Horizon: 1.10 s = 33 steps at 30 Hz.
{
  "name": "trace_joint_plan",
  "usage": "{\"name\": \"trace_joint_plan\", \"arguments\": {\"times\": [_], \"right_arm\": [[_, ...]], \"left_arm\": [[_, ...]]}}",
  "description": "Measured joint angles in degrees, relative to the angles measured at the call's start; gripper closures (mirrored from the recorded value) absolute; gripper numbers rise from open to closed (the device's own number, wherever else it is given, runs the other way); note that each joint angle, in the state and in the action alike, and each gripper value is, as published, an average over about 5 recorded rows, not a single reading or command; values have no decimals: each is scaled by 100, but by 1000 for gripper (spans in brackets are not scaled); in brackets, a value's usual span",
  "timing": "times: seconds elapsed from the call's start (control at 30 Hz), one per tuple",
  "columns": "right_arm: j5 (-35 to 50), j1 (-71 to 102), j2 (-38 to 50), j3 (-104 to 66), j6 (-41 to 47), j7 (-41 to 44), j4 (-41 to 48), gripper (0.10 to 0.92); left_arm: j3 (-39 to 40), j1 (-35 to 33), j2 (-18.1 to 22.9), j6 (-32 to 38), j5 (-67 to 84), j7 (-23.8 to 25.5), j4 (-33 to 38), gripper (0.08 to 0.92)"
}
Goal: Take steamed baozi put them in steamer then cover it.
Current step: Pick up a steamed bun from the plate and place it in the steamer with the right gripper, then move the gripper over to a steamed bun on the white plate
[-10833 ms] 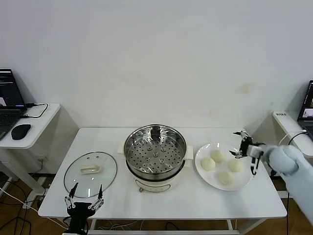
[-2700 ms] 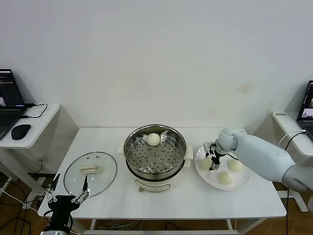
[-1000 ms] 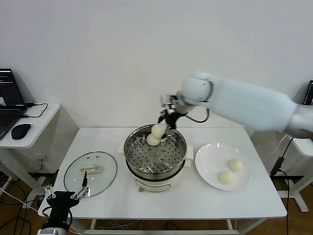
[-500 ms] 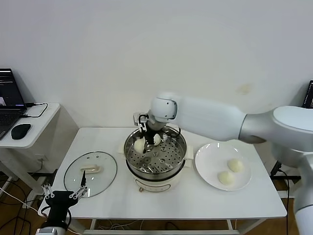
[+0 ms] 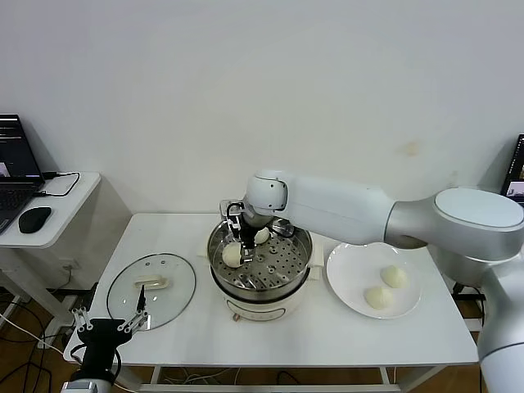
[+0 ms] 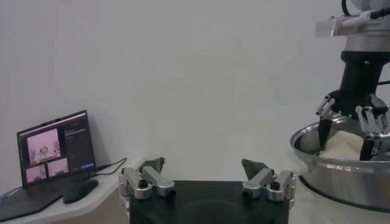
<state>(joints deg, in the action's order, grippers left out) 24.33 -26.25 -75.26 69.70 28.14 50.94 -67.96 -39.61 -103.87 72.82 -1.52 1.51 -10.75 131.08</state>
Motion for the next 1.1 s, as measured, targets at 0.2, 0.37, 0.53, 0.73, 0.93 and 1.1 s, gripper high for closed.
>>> {"name": "trace_joint_plan", "arguments": {"times": [0.2, 0.37, 0.53, 0.73, 0.93, 1.1], "right_arm": [[-219, -335, 494, -60, -355, 342, -309, 203], [-498, -606, 1257, -62, -689, 662, -785, 203], [-844, -682, 2202, -88, -992, 908, -1316, 203], [-1374, -492, 3315, -187, -1332, 1043, -1821, 203], [-1944, -69, 4153, -326, -1566, 1048, -2072, 203], [-2367, 501, 4585, -615, -1645, 975, -2121, 203]], "left_arm": [[-7, 8, -49, -4, 2, 3, 17, 177], [0, 13, -100, -7, 19, 11, 37, 177], [56, 17, -147, -8, 16, 14, 20, 177], [148, 20, -139, -11, -33, 14, -10, 177], [160, -27, -107, -12, -72, 13, -11, 177], [135, -83, -68, -12, -84, 12, -12, 177]]}}
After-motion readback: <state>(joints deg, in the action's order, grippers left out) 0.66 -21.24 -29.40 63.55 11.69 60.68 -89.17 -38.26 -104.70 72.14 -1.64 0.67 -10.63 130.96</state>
